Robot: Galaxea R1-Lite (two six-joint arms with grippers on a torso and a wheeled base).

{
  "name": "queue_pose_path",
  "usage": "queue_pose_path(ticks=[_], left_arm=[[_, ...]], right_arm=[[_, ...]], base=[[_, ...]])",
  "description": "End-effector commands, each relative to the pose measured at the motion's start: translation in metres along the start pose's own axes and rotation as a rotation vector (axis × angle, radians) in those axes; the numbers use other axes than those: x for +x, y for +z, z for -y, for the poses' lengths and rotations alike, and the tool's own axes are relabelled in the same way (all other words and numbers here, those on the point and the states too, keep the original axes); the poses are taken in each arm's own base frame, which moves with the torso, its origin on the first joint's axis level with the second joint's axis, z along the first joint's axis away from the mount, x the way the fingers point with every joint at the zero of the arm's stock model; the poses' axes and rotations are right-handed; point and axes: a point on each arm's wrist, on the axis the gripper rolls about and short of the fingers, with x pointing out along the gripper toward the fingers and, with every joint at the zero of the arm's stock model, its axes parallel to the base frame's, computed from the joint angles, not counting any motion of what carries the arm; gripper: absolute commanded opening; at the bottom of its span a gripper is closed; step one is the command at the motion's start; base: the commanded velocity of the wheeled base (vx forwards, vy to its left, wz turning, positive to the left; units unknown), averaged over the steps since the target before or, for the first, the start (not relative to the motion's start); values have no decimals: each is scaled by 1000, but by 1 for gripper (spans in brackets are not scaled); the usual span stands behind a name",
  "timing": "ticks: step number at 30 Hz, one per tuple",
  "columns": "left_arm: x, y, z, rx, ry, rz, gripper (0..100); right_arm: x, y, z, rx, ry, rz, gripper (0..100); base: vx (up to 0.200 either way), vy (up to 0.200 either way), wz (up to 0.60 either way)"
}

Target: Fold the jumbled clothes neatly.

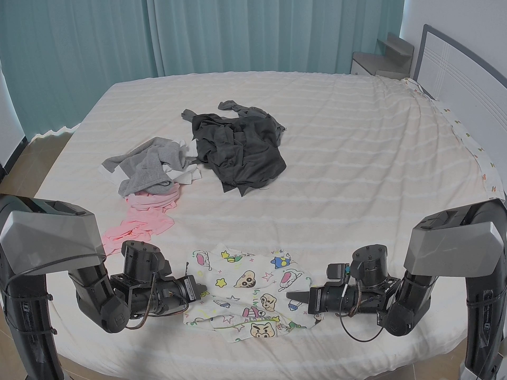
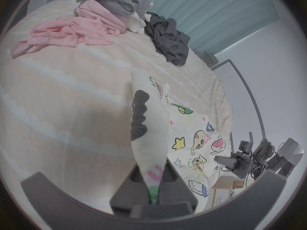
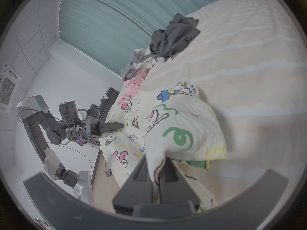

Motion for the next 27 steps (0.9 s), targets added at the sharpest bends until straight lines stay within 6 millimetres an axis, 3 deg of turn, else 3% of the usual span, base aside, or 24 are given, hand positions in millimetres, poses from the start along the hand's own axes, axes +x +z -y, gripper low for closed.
queue_pose_path(ticks=[1, 11, 27], left_arm=[[-1, 2, -1, -4, 3, 7, 0], [-1, 2, -5, -3, 62, 44, 0], [-3, -5, -6, 5, 66, 20, 0]], right_arm=[[8, 3, -8, -22, 18, 16, 0], [13, 4, -9, -16, 12, -5, 0], [13, 2, -7, -11, -16, 0, 0]], base=[[0, 200, 0], [0, 200, 0], [0, 0, 0]])
